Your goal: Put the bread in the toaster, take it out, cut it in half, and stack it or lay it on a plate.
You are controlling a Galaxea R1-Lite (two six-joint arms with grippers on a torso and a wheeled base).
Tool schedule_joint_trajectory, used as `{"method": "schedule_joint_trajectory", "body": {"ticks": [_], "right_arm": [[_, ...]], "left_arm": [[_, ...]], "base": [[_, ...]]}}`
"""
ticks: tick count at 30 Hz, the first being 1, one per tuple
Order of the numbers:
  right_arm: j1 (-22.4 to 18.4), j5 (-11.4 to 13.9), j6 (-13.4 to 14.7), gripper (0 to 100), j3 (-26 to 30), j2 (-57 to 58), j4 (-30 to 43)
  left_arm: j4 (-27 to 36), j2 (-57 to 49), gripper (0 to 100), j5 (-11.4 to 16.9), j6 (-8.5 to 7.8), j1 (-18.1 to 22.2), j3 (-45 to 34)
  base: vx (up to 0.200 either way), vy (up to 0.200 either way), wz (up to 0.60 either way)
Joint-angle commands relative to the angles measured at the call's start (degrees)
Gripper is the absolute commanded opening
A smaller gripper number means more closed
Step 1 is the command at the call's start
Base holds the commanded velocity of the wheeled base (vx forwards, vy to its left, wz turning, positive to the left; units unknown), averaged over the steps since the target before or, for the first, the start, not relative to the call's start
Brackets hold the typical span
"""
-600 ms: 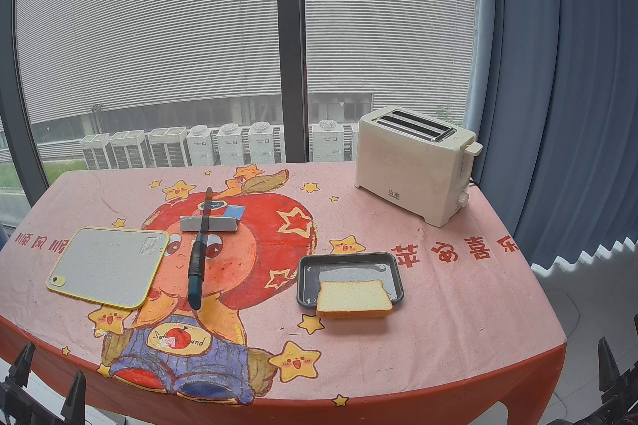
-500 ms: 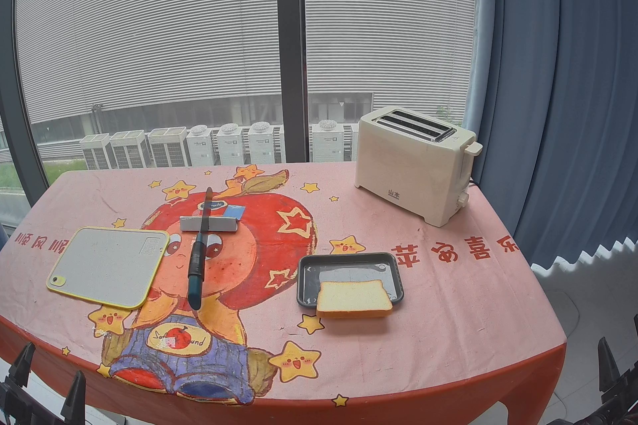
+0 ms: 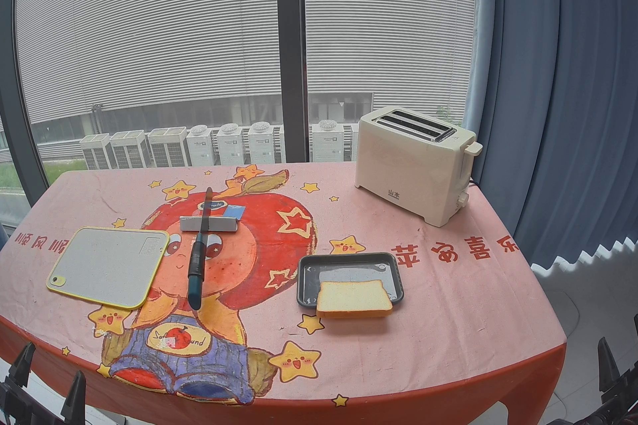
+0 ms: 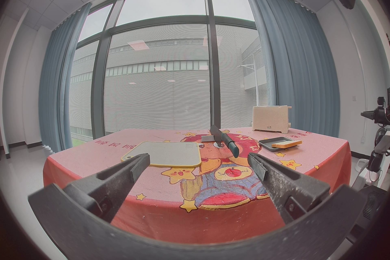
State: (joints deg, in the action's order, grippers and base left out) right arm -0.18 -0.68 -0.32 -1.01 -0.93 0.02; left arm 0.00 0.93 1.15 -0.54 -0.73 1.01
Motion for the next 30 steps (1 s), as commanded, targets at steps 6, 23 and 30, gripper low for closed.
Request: {"method": "schedule_joint_trajectory", "body": {"ticks": [6,23,30], "right_arm": [[0.01,-0.55,-0.03,100,1.01,0.75,-0.02],[0.01,-0.81,-0.03,100,1.01,0.75,-5.74],[0.01,0.07,1.11,100,1.01,0.93,-7.23]], "left_arm": [[0.0,-0.31,100,0.0,0.01,0.03,-0.92],[0.0,-0.31,100,0.08,0.01,0.03,-1.01],[0.0,-0.31,100,0.0,0.01,0.03,-0.92]], "base": [[0.0,0.0,0.0],[0.0,0.0,0.0],[0.0,0.0,0.0]]}}
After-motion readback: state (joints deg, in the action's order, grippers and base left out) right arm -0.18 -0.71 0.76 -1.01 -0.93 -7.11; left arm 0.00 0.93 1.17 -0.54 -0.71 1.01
